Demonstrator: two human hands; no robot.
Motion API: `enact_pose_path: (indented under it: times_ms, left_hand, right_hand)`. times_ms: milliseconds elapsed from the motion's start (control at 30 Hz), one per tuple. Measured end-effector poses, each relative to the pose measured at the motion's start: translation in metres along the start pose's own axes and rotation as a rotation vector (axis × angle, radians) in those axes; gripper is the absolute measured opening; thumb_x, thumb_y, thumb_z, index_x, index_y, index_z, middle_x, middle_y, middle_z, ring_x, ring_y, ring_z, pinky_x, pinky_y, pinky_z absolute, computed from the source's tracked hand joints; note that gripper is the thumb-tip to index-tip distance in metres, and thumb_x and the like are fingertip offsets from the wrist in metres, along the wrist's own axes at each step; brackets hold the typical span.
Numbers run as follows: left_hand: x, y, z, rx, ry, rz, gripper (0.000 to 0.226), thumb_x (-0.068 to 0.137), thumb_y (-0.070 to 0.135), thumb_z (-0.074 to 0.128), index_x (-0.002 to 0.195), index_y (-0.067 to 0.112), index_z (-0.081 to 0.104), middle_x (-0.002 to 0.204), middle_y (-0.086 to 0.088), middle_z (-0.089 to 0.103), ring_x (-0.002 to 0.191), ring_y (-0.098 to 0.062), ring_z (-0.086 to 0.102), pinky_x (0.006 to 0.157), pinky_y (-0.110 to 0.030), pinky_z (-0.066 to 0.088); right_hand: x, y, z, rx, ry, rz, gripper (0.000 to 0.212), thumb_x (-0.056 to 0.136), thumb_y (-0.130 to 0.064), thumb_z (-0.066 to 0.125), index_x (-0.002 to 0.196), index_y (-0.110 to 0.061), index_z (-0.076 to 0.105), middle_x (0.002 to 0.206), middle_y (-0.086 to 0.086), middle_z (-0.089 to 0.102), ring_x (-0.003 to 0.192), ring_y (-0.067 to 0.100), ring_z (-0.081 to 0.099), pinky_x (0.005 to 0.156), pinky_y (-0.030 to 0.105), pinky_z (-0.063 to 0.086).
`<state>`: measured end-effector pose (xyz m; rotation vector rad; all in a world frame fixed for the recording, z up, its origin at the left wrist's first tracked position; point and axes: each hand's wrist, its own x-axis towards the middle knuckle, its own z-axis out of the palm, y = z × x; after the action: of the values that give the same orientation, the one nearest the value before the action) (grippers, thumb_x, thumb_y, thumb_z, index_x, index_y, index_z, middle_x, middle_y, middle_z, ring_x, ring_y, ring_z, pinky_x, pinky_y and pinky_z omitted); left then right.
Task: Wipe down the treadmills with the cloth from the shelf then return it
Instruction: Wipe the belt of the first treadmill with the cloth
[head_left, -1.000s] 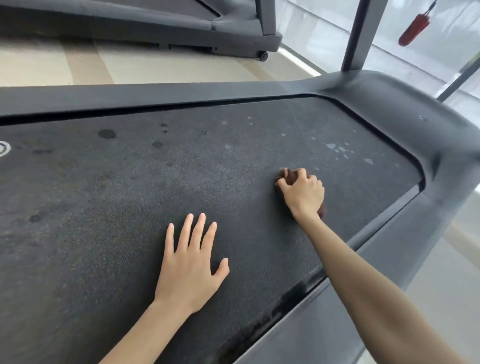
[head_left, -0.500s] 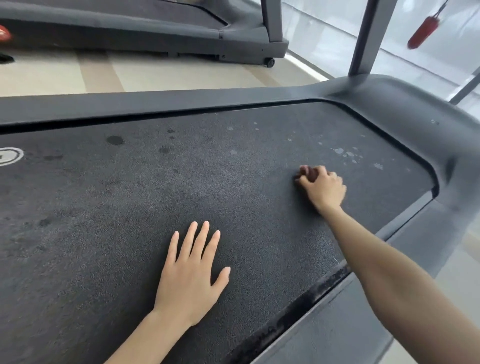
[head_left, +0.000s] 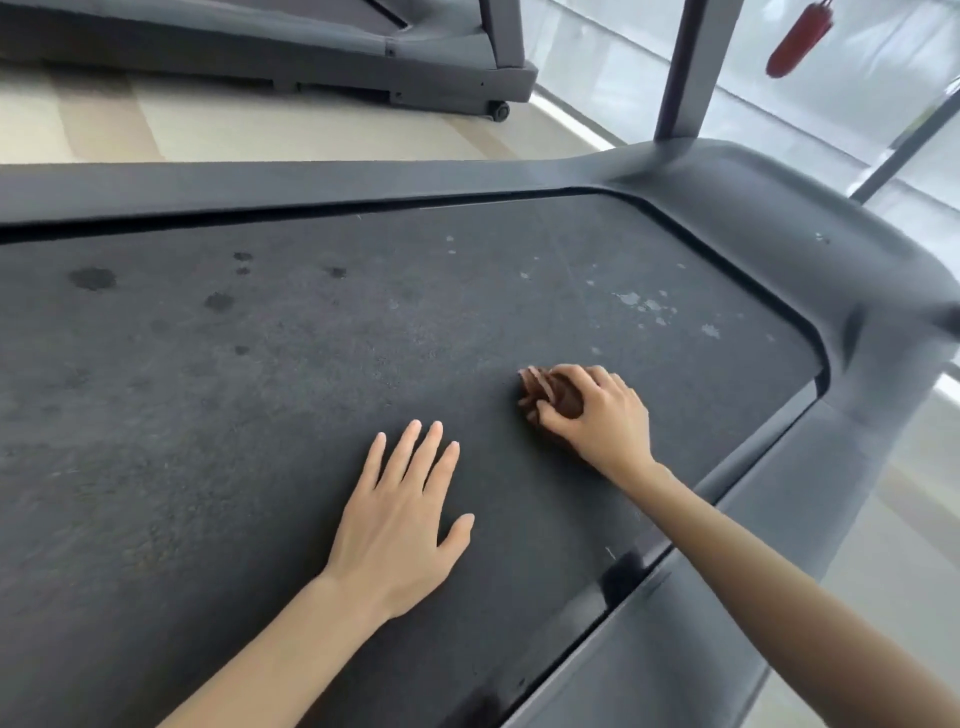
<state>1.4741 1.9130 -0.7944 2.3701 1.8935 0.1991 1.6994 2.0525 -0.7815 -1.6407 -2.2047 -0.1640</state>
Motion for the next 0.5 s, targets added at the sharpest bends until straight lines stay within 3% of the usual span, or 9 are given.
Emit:
enact_pose_path:
  times_ms: [67, 200, 267, 367, 433, 500]
  left_hand:
    - [0.019, 0.009, 0.003, 0.003, 0.010, 0.026, 0.075, 0.087, 0.055, 0.002, 0.151, 0.018, 0.007, 0.159, -0.003, -0.002, 0.145, -0.021, -0.009, 0.118, -0.042, -0.007]
    - [0.058, 0.021, 0.009, 0.000, 0.034, 0.037, 0.068, 0.094, 0.055, 0.015, 0.151, 0.020, 0.002, 0.159, 0.000, -0.005, 0.145, -0.018, -0.013, 0.118, -0.041, -0.007]
    - [0.077, 0.029, 0.010, -0.007, 0.036, 0.031, 0.068, 0.094, 0.055, 0.016, 0.151, 0.020, 0.000, 0.159, 0.001, -0.007, 0.144, -0.017, -0.014, 0.117, -0.041, -0.009]
    - [0.098, 0.044, 0.011, -0.011, 0.028, 0.015, 0.070, 0.092, 0.056, 0.011, 0.151, 0.019, 0.004, 0.159, 0.000, -0.005, 0.145, -0.017, -0.012, 0.117, -0.042, -0.008]
    - [0.104, 0.051, 0.008, 0.004, 0.024, 0.008, 0.074, 0.088, 0.055, 0.010, 0.150, 0.015, 0.018, 0.158, -0.004, 0.009, 0.146, -0.021, 0.001, 0.118, -0.046, 0.003]
    - [0.106, 0.054, 0.006, -0.009, 0.034, -0.001, 0.073, 0.087, 0.052, 0.019, 0.143, 0.010, 0.038, 0.152, -0.009, 0.029, 0.143, -0.024, 0.021, 0.116, -0.049, 0.019]
  right_hand:
    - [0.031, 0.048, 0.001, -0.054, -0.012, 0.194, 0.045, 0.078, -0.054, 0.063, 0.114, -0.027, 0.061, 0.104, 0.009, 0.063, 0.099, 0.034, 0.057, 0.080, 0.039, 0.046]
    - [0.077, 0.107, -0.004, -0.104, -0.052, 0.559, 0.052, 0.083, -0.056, 0.057, 0.119, -0.019, 0.055, 0.116, 0.020, 0.058, 0.108, 0.039, 0.053, 0.089, 0.043, 0.041]
    - [0.075, 0.096, -0.003, -0.111, -0.041, 0.486, 0.050, 0.082, -0.054, 0.058, 0.116, -0.017, 0.056, 0.111, 0.021, 0.060, 0.102, 0.040, 0.055, 0.087, 0.042, 0.042]
    - [0.039, 0.056, -0.001, -0.049, -0.005, 0.118, 0.046, 0.077, -0.053, 0.061, 0.109, -0.021, 0.062, 0.096, 0.014, 0.064, 0.087, 0.036, 0.059, 0.076, 0.040, 0.047]
    - [0.021, 0.037, 0.000, -0.001, 0.028, -0.056, 0.047, 0.073, -0.056, 0.055, 0.107, -0.024, 0.064, 0.092, 0.006, 0.064, 0.082, 0.030, 0.060, 0.072, 0.037, 0.048]
    - [0.023, 0.036, 0.000, 0.061, 0.017, -0.082, 0.048, 0.072, -0.058, 0.051, 0.108, -0.028, 0.064, 0.094, 0.000, 0.064, 0.083, 0.025, 0.059, 0.072, 0.034, 0.046]
